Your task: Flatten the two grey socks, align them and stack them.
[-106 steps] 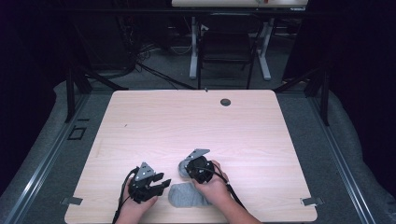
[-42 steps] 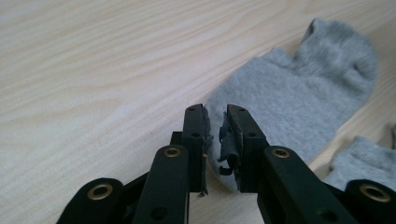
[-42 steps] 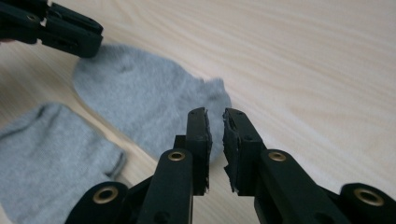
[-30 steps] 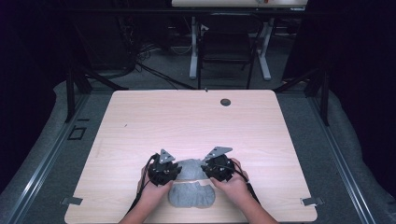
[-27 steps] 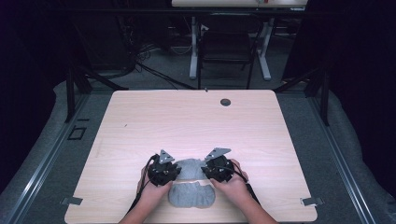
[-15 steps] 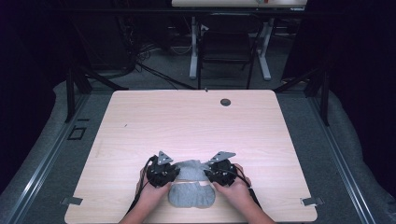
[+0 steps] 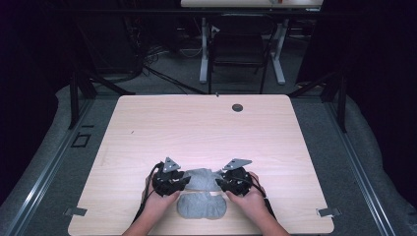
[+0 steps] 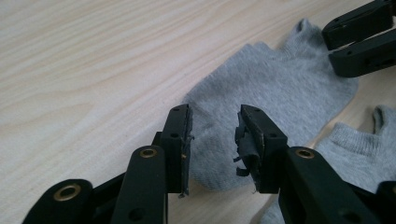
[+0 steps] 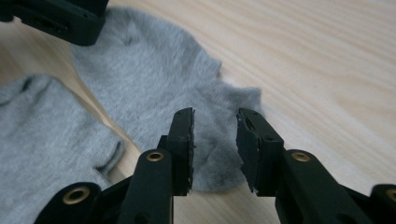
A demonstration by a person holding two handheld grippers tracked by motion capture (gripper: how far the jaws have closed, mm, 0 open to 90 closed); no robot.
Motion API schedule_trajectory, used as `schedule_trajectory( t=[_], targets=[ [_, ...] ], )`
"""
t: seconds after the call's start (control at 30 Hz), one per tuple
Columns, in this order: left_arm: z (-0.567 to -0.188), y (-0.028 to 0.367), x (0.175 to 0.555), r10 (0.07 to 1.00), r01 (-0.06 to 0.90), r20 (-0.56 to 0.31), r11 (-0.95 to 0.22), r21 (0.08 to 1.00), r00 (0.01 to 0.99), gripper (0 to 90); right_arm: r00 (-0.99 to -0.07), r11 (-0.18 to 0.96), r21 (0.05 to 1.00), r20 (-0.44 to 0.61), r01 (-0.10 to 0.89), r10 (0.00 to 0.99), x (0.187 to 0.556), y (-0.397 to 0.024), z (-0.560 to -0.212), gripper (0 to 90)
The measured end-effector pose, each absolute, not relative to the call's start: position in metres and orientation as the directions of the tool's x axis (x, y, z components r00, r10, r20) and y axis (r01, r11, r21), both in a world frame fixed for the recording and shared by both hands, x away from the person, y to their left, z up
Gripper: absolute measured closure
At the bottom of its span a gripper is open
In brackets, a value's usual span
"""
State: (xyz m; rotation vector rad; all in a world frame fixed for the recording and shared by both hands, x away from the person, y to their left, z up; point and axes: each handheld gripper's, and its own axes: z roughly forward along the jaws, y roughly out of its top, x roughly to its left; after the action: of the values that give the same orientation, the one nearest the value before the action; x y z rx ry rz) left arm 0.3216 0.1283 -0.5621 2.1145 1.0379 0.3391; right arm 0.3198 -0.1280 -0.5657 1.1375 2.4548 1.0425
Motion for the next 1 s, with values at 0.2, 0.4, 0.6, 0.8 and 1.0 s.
schedule_trajectory(
  t=[0.2,0.4,0.6,0.8,1.0],
  targets=[
    [-0.559,0.132,0.327,0.780,0.563,-0.073,-0.380,0.734,0.621,62.4,-0.639,0.398,0.718,0.084,0.570,0.764,0.323,-0.138,-0.559,67.5],
    [-0.561,0.135,0.335,0.793,0.588,-0.093,-0.361,0.724,0.602,61.9,-0.607,0.369,0.713,0.099,0.596,0.789,0.327,-0.145,-0.560,68.2],
    [-0.565,0.134,0.339,0.791,0.598,-0.086,-0.382,0.704,0.606,65.5,-0.595,0.362,0.683,0.133,0.635,0.793,0.331,-0.147,-0.569,66.9],
    [-0.569,0.132,0.338,0.789,0.600,-0.062,-0.410,0.687,0.611,71.6,-0.609,0.379,0.682,0.124,0.626,0.783,0.331,-0.144,-0.575,66.5],
    [-0.571,0.134,0.336,0.782,0.604,-0.060,-0.427,0.673,0.620,82.7,-0.652,0.445,0.684,0.059,0.578,0.756,0.327,-0.137,-0.576,76.4]
  ],
)
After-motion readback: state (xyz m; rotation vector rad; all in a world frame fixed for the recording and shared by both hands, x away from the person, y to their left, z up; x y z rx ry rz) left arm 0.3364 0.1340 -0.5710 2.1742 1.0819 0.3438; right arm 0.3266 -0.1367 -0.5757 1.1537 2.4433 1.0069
